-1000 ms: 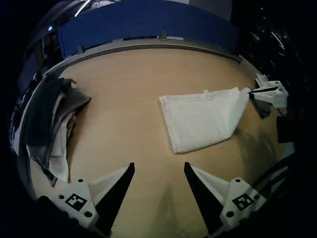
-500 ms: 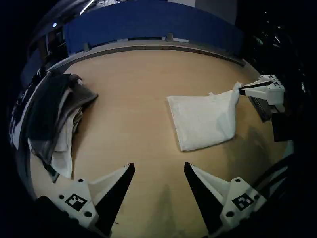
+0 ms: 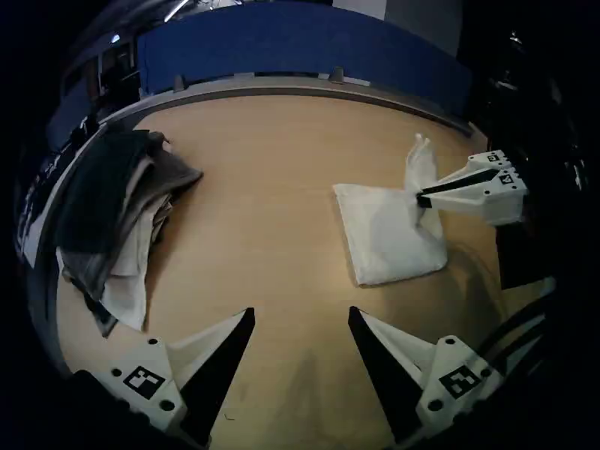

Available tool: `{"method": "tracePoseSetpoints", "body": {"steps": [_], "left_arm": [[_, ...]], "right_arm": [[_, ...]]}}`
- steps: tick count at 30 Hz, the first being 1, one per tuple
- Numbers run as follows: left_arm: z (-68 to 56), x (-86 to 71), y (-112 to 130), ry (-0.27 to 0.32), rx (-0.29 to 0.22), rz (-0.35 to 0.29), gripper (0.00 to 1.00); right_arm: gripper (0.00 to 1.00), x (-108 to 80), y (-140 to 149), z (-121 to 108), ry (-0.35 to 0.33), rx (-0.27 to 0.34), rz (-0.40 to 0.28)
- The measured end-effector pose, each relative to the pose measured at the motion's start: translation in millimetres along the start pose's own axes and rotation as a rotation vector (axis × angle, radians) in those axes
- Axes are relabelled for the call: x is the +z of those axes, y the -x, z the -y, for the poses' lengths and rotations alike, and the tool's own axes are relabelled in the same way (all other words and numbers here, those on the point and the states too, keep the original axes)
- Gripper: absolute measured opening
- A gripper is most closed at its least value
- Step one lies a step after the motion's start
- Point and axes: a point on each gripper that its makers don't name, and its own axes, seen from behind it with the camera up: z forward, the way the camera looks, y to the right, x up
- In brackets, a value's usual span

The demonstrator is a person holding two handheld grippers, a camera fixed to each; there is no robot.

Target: Fold towel

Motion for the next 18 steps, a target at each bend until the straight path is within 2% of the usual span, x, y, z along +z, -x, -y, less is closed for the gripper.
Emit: {"method": "tracePoseSetpoints", "body": {"steps": [3,9,12,18], "left_arm": [[2.1,1.8,1,-0.003,-0.007,0.000,0.93],[2.4,4.7,3,-0.003,-0.016,-0.001,0.93],[1.9,6.4,4,0.000,-0.021,-0.001,0.93],[0.6,9.1,3,0.006,-0.018,-0.001,0.93]], "right_arm": [[0.01,14.9,5,17,-0.036,0.002,0.016],[0.01,40.4,33,44,-0.098,0.005,0.074],[0.01,49.8,45,48,-0.110,0.020,0.098],[0.01,50.6,45,46,-0.119,0.054,0.093]]}}
